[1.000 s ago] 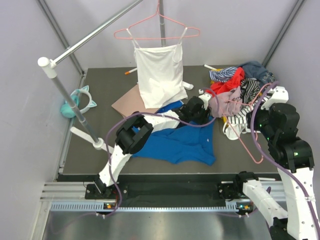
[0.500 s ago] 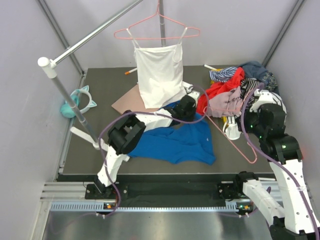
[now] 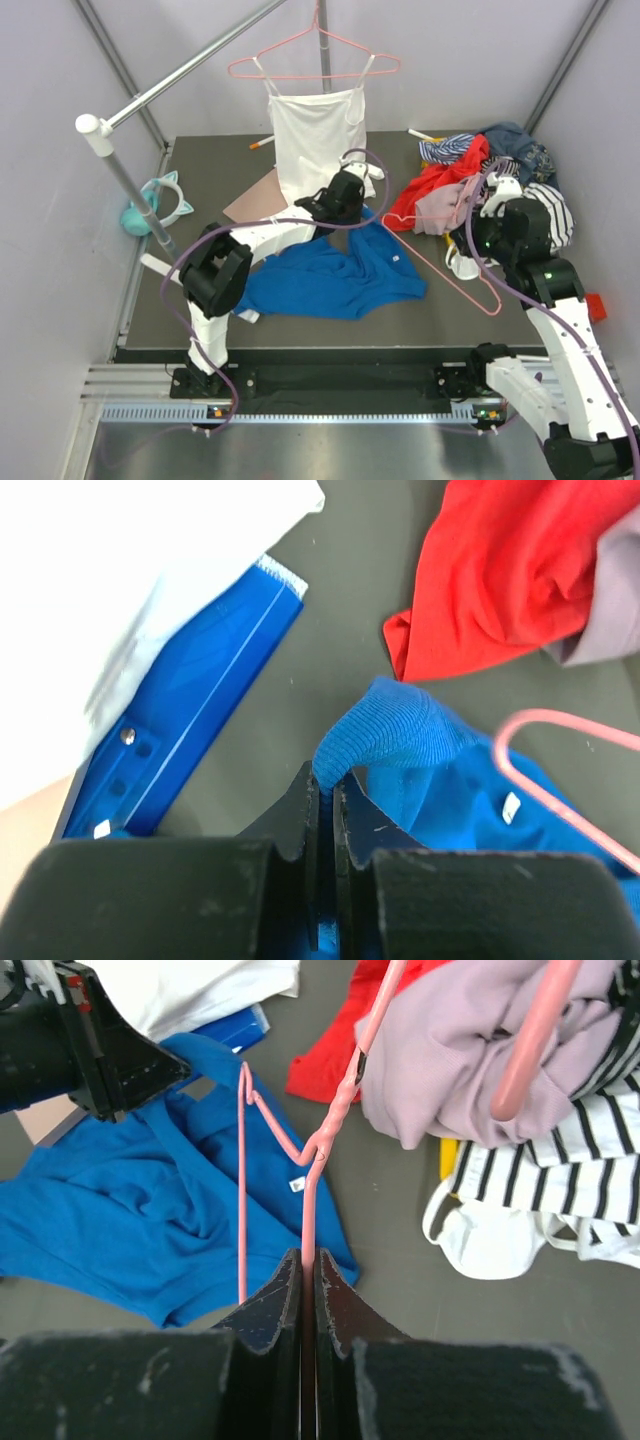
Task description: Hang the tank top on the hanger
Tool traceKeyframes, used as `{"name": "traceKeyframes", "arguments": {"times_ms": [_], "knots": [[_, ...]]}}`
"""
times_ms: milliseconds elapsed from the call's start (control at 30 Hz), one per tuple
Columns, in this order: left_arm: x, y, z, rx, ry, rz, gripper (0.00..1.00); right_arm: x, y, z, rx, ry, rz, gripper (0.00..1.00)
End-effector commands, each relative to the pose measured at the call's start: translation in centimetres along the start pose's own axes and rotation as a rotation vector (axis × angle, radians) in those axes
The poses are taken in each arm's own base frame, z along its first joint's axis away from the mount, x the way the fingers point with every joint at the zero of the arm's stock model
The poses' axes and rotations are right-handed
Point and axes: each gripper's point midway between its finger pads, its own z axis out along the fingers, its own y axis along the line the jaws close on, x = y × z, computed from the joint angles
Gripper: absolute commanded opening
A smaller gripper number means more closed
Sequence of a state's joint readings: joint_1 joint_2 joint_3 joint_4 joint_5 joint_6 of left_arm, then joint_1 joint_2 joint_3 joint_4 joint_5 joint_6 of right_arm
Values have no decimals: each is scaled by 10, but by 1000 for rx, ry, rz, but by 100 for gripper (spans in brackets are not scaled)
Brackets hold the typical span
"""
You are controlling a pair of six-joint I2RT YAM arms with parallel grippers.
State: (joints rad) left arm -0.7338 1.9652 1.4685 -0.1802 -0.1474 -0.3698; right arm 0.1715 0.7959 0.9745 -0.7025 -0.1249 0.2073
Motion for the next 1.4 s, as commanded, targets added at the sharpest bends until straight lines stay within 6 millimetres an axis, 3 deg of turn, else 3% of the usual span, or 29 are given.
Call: {"name": "traceKeyframes", "arguments": {"times_ms": [0,300,667,867,1167,1267,1333,1367], "knots": [[-22,-4,-27,7,-53,-29,0,-19,26,6,-94,-85,-5,0],[-36,-8,-52,32,-73,-49,0,-6,51,19,-125,-68,-27,0],[-45,-15,-96,92,-85,-82,0,-12,66,34,-174,-149,-33,0],[-46,-16,-108,102,-73,-76,0,-20,75,34,-223,-229,-4,0],[-57,-52,-135,319,-99,-51,0,-30,82,30,-280,-352,-14,0],[-51,-47,-138,309,-86,-35,0,-33,84,24,-301,-383,-30,0],[-53,-41,-142,292,-89,-27,12,-32,88,20,-331,-394,-45,0],[-54,-38,-145,287,-91,-19,36,-36,91,13,-355,-432,-58,0]]}}
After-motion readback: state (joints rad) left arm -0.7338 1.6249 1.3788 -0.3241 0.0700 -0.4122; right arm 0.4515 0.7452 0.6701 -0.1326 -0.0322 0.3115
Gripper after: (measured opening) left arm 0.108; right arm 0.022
